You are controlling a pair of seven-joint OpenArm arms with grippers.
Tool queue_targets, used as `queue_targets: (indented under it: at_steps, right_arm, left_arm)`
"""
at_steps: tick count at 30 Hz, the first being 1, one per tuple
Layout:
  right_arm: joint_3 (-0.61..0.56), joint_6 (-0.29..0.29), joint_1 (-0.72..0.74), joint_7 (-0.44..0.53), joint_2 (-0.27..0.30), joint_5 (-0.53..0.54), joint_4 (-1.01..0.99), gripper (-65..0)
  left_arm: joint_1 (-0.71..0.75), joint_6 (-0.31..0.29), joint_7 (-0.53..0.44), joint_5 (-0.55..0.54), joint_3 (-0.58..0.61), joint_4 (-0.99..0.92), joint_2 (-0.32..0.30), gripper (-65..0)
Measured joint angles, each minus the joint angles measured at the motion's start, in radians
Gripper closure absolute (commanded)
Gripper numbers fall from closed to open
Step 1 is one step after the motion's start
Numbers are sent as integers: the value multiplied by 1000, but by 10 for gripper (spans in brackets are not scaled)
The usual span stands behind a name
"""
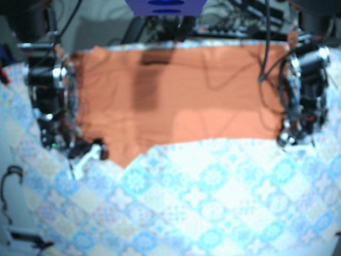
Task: Fold the T-shirt properly
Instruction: 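Close both grippers on the shirt's side edges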
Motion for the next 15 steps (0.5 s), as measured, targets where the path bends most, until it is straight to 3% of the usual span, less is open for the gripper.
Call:
queue_targets:
  at_steps: [5, 15]
  right_arm:
    - [0, -8, 0, -4, 26, -5, -1, -374]
    - [-3, -11, -20, 35, -8, 5, 3, -374]
  left_arm:
    - [0, 0, 0, 0, 0, 0, 0, 0]
    - [0, 0, 0, 0, 0, 0, 0, 0]
